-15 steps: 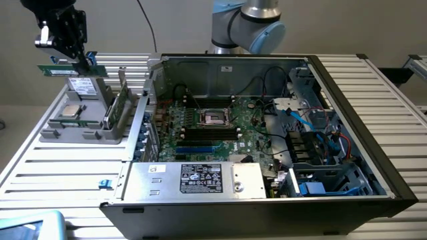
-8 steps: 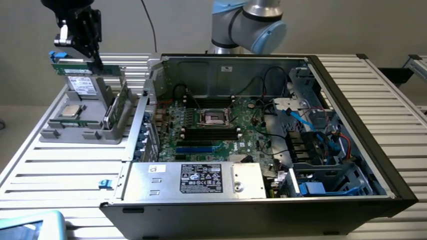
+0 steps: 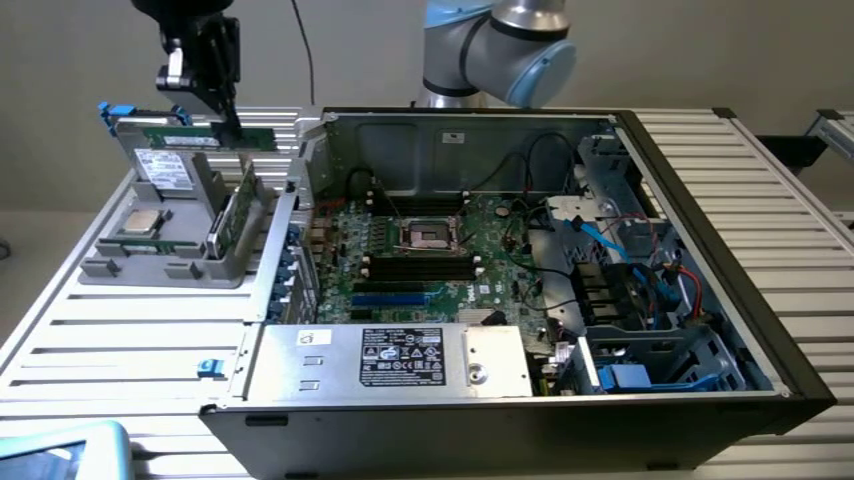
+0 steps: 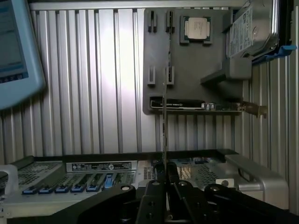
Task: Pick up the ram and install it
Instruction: 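Pick up the ram and move it above insertion slot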
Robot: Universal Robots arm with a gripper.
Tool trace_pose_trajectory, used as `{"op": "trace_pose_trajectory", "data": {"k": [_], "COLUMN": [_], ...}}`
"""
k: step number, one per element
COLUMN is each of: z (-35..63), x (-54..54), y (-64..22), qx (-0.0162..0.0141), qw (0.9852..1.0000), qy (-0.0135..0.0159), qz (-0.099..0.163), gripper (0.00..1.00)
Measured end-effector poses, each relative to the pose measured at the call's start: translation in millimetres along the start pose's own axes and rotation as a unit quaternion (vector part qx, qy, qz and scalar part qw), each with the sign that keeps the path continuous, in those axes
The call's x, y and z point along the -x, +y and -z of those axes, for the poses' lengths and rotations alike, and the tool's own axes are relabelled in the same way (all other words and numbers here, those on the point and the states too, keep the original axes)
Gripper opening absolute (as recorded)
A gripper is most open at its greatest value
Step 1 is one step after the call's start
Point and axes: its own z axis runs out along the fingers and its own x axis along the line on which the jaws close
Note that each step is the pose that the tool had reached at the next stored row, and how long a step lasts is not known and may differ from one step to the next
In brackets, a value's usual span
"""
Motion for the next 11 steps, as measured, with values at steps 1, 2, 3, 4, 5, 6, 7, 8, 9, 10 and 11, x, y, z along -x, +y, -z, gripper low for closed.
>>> {"op": "trace_pose_trajectory", "data": {"k": [1,2,3,4,5,6,7,8,9,10,11], "z": [0.2,0.3,0.5,0.6,0.8,0.9,1.0,1.2,1.3,1.4,1.6], "x": [0.2,0.4,0.6,0.8,0.9,1.1,1.2,1.4,1.5,1.7,1.9], "y": [-4.4,-8.9,-13.4,-17.6,-21.0,-24.7,-28.1,-31.5,-35.2,-38.9,-42.8], "qx": [0.0,0.0,0.0,0.0,0.0,-0.0004,-0.0011,-0.0021,-0.003,-0.0039,-0.005], "qw": [1.0,1.0,1.0,1.0,1.0,1.0,1.0,1.0,1.0,1.0,1.0], "qy": [0.0,0.0,0.0,0.0,0.0,0.0,-0.0001,-0.0001,-0.0001,-0.0002,-0.0002], "qz": [0.0,0.0,0.0,0.0,0.001,0.001,0.001,0.001,0.001,0.001,0.001], "gripper": [0.13,0.13,0.13,0.13,0.13,0.13,0.13,0.13,0.13,0.13,0.13]}}
